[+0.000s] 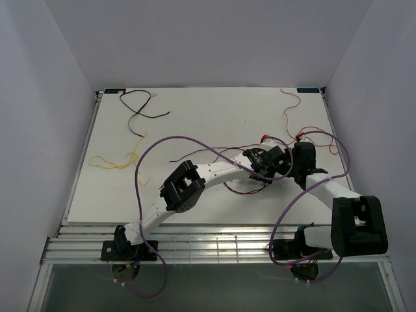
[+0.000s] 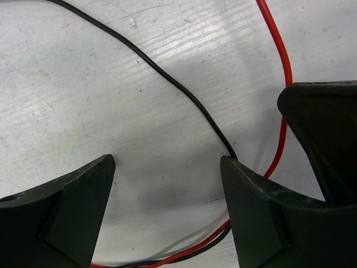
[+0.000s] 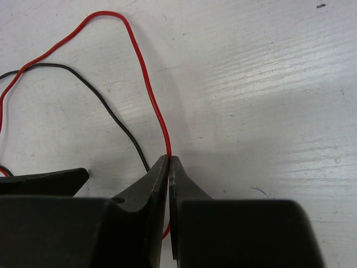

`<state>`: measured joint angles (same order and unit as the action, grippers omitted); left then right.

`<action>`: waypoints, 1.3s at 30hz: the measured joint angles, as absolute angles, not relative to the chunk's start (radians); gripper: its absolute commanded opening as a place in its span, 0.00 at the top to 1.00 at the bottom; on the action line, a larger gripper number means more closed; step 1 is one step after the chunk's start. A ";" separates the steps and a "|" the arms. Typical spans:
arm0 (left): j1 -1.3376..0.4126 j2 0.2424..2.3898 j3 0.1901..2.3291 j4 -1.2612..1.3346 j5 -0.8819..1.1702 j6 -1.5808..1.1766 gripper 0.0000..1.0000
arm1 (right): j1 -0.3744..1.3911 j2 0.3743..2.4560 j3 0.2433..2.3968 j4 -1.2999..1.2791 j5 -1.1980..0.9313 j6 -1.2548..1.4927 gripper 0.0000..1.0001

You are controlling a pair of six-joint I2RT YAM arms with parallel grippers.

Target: Untangle the cables

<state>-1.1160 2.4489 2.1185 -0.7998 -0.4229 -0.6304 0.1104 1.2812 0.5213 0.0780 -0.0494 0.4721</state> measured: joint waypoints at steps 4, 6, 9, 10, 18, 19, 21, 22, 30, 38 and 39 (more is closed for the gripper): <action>-1.116 2.447 2.112 -0.793 -0.422 -0.625 0.12 | 0.109 1.281 0.519 0.078 -0.049 0.472 0.92; -1.115 2.441 2.104 -0.789 -0.421 -0.634 0.10 | 0.109 1.282 0.519 0.080 -0.050 0.475 0.92; -1.100 2.415 2.058 -0.768 -0.406 -0.673 0.08 | 0.104 1.282 0.513 0.086 -0.053 0.489 0.92; -1.092 2.398 2.036 -0.762 -0.394 -0.688 0.08 | 0.104 1.282 0.508 0.086 -0.055 0.492 0.92; -0.980 2.315 1.938 -0.716 -0.290 -0.795 0.02 | 0.099 1.298 0.493 0.086 -0.072 0.516 0.92; -0.973 2.315 1.941 -0.711 -0.289 -0.800 0.02 | 0.099 1.301 0.493 0.086 -0.074 0.517 0.92; -0.967 2.319 1.953 -0.710 -0.289 -0.812 0.02 | 0.099 1.301 0.492 0.087 -0.079 0.517 0.92; -0.968 2.325 1.968 -0.711 -0.290 -0.817 0.02 | 0.099 1.301 0.492 0.088 -0.082 0.518 0.92; -0.991 2.458 2.182 -0.739 -0.350 -0.825 0.02 | 0.099 1.301 0.459 0.110 -0.090 0.523 0.92; -1.001 2.506 2.221 -0.818 -0.426 -0.782 0.42 | 0.099 1.299 0.459 0.117 -0.088 0.525 0.92; -1.002 2.509 2.223 -0.824 -0.437 -0.778 0.46 | 0.099 1.299 0.459 0.117 -0.088 0.525 0.92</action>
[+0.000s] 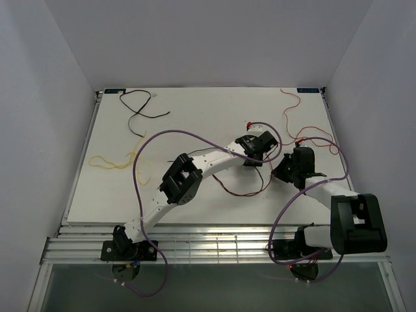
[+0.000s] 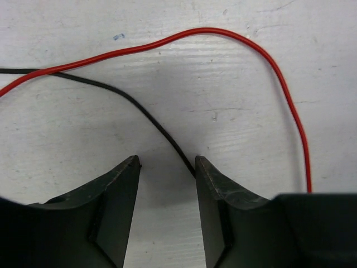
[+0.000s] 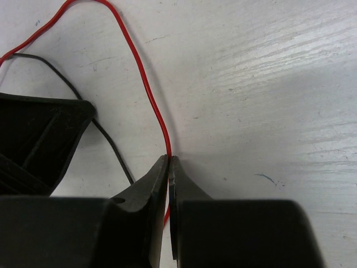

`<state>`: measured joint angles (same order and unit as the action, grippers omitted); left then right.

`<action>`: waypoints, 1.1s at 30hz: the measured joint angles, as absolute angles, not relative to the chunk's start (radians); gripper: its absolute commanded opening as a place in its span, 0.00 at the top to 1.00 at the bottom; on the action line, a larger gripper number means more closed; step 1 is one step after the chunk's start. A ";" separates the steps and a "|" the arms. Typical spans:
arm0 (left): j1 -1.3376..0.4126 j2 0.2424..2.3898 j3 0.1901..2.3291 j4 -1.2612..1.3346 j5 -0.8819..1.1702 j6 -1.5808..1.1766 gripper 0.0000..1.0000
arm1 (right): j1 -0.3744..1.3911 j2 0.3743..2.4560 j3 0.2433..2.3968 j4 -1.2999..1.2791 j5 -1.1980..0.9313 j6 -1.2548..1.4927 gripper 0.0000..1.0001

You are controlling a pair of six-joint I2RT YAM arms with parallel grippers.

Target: Untangle the cables

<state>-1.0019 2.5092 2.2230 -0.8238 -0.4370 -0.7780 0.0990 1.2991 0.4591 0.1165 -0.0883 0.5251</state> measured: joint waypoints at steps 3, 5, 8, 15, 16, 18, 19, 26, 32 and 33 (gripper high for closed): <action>-1.010 2.515 2.228 -0.847 -0.471 -0.755 0.52 | 0.099 1.296 0.459 0.117 -0.088 0.525 0.92; -1.014 2.520 2.234 -0.855 -0.483 -0.737 0.49 | 0.099 1.295 0.459 0.117 -0.086 0.525 0.92; -1.017 2.530 2.252 -0.872 -0.497 -0.715 0.55 | 0.099 1.295 0.459 0.119 -0.085 0.525 0.92; -1.028 2.510 2.199 -0.857 -0.532 -0.698 1.00 | 0.099 1.284 0.453 0.130 -0.078 0.525 0.92; -1.028 2.505 2.189 -0.849 -0.535 -0.698 1.00 | 0.099 1.283 0.452 0.131 -0.078 0.525 0.92; -1.028 2.492 2.164 -0.826 -0.545 -0.689 1.00 | 0.099 1.283 0.452 0.131 -0.078 0.524 0.92; -1.028 2.489 2.159 -0.822 -0.553 -0.688 1.00 | 0.099 1.282 0.452 0.131 -0.078 0.524 0.92; -1.016 2.418 2.049 -0.818 -0.604 -0.691 1.00 | 0.099 1.243 0.453 0.127 -0.055 0.513 0.92; -0.911 2.155 1.795 -0.744 -0.655 -0.626 1.00 | 0.099 1.112 0.488 0.103 0.009 0.490 0.92; -0.888 2.095 1.760 -0.705 -0.675 -0.604 1.00 | 0.099 1.086 0.501 0.101 0.028 0.485 0.92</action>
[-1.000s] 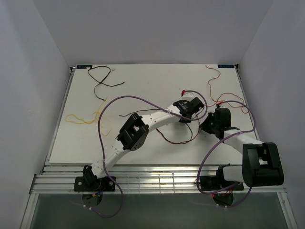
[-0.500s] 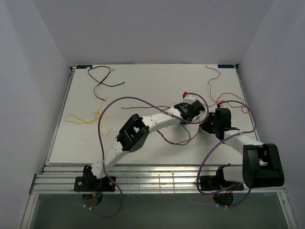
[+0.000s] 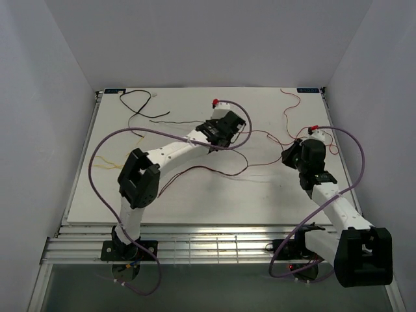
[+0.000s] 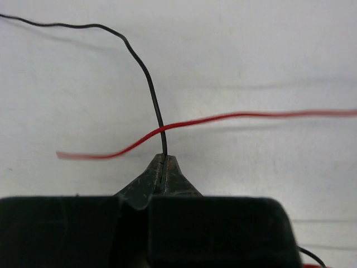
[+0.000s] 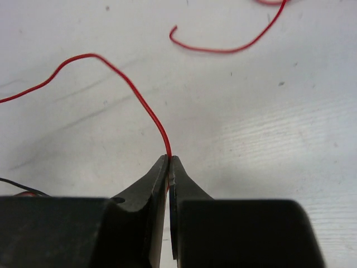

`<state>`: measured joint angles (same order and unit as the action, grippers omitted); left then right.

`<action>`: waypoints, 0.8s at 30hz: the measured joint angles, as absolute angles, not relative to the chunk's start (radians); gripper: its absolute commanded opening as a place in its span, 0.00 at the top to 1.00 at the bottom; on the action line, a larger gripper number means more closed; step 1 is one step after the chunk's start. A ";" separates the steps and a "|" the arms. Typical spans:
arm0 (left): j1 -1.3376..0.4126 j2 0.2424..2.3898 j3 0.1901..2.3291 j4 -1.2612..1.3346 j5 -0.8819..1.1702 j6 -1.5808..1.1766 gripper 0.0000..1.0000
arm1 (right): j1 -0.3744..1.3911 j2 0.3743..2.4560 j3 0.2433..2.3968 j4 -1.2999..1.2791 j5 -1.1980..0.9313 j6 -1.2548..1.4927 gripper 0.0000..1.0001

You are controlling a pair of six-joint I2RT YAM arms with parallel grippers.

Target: Untangle the cables

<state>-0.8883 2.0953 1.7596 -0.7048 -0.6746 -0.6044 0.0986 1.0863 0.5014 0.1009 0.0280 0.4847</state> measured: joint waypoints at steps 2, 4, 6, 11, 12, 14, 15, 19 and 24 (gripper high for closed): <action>-0.849 1.989 1.726 -0.644 -0.711 -0.564 1.00 | 0.099 1.041 0.534 0.096 0.064 0.469 0.92; -0.796 1.886 1.713 -0.574 -0.756 -0.525 1.00 | 0.099 1.008 0.575 0.088 0.104 0.451 0.92; -0.744 1.789 1.694 -0.490 -0.806 -0.479 1.00 | 0.099 0.995 0.632 0.073 0.150 0.426 0.92; -0.629 1.671 1.669 -0.276 -0.900 -0.300 1.00 | 0.099 1.029 0.838 0.036 0.289 0.348 0.92; -0.609 1.665 1.670 -0.238 -0.917 -0.262 1.00 | 0.099 1.045 0.893 0.033 0.319 0.326 0.92; -0.574 1.658 1.671 -0.166 -0.942 -0.185 1.00 | 0.093 1.076 1.006 0.026 0.384 0.279 0.92; -0.563 1.656 1.671 -0.137 -0.952 -0.154 1.00 | 0.091 1.086 1.046 0.027 0.402 0.267 0.92; -0.525 1.645 1.671 0.019 -0.989 0.012 1.00 | 0.079 1.119 1.211 0.031 0.473 0.171 0.92; -0.516 1.639 1.759 0.117 -0.984 0.148 1.00 | 0.052 1.155 1.357 0.044 0.446 0.065 0.82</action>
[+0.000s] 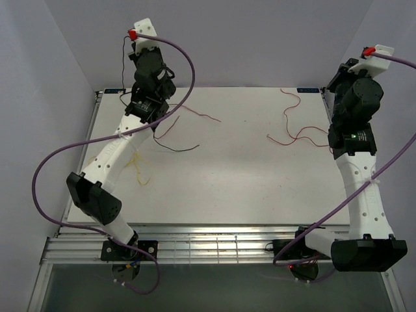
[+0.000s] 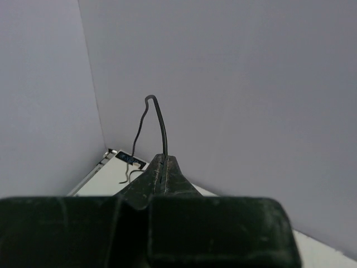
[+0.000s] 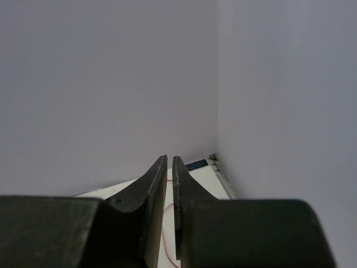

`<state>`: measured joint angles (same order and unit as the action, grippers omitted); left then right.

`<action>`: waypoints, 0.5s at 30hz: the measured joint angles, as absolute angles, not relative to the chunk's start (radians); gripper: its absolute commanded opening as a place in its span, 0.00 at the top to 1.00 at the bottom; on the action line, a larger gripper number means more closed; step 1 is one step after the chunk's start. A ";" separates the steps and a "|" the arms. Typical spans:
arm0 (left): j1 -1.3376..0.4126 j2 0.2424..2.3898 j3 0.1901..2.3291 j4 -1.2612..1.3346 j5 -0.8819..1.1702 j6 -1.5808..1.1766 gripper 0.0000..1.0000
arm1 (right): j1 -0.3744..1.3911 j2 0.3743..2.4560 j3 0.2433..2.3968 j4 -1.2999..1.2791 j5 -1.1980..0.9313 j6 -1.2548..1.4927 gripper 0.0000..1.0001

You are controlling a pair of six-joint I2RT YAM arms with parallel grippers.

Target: Untangle the cables

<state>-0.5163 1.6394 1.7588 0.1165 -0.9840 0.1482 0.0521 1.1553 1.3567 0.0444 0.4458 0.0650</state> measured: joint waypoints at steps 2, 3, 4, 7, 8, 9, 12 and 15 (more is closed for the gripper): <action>-0.514 1.639 1.820 0.110 -0.958 0.155 1.00 | 0.040 1.163 1.378 0.055 0.306 0.048 0.75; -0.513 1.638 1.851 0.098 -0.932 0.147 1.00 | 0.039 1.166 1.378 0.062 0.219 0.053 0.72; -0.513 1.638 1.882 0.083 -0.892 0.137 1.00 | 0.040 1.171 1.375 0.069 0.126 0.064 0.68; -0.511 1.628 1.940 0.031 -0.749 0.097 1.00 | 0.045 1.192 1.308 0.149 -0.149 0.124 0.59; -0.511 1.627 1.956 0.009 -0.691 0.082 1.00 | 0.047 1.203 1.280 0.172 -0.225 0.139 0.53; -0.512 1.627 1.975 -0.016 -0.624 0.068 1.00 | 0.049 1.216 1.249 0.202 -0.295 0.157 0.50; -0.513 1.647 2.068 -0.115 -0.411 0.010 1.00 | 0.065 1.269 1.185 0.247 -0.459 0.188 0.32; -0.514 1.680 2.185 -0.183 -0.189 -0.049 1.00 | 0.089 1.320 1.147 0.269 -0.580 0.208 0.12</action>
<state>-0.5144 1.6802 2.1845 -0.1833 -0.1890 -0.0490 0.0895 1.3205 1.1469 0.2687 -0.5804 0.2077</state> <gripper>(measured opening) 0.015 0.755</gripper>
